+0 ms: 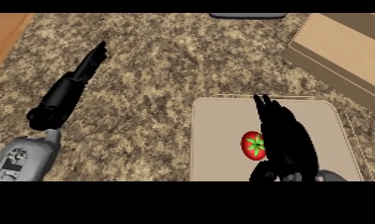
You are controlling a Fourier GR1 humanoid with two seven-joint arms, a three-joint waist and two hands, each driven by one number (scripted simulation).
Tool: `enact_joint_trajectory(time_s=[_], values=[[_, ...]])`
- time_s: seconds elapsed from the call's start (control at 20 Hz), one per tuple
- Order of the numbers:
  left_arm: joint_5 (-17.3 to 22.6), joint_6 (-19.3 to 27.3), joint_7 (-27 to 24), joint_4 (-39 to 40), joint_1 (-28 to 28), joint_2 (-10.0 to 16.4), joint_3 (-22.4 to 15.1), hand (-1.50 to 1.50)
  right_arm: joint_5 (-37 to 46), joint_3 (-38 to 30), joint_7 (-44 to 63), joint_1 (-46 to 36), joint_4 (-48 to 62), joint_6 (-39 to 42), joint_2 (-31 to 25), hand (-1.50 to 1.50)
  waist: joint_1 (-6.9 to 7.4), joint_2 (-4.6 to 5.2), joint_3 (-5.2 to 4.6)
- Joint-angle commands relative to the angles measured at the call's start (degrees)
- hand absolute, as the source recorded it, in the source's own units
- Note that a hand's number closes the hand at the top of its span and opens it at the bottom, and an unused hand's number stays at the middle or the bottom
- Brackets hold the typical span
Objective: Pick the tomato from the tray and place it in the cardboard box
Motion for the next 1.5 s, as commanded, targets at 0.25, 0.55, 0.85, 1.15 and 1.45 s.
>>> enact_joint_trajectory(time_s=[0.25,0.55,0.85,1.15,1.45], values=[[0.79,-3.45,-2.05,2.14,-0.95,1.53,3.4,0.0,1.62,-3.03,6.52,1.18,3.15,4.92,5.42,-1.5,-0.63,0.12,0.1],[-1.4,-1.55,-0.1,0.88,-0.31,-0.81,1.59,0.0,5.7,-3.68,8.56,-0.56,8.41,7.48,10.68,-1.5,-0.33,0.16,0.07],[-2.08,-0.72,-0.69,2.02,-0.16,-2.91,2.14,0.0,10.46,-3.3,5.54,6.02,7.34,6.0,10.3,-1.5,-0.89,0.09,0.1],[-2.58,-2.61,0.77,-2.69,3.14,-2.31,2.62,0.0,9.81,-7.2,-0.21,6.81,9.61,9.27,11.96,-1.5,-0.39,0.04,0.13],[-1.47,-5.58,0.93,-3.07,2.21,-1.91,5.77,0.0,20.14,-5.49,-13.9,9.29,14.21,1.53,10.44,1.5,-0.32,0.06,0.15]])
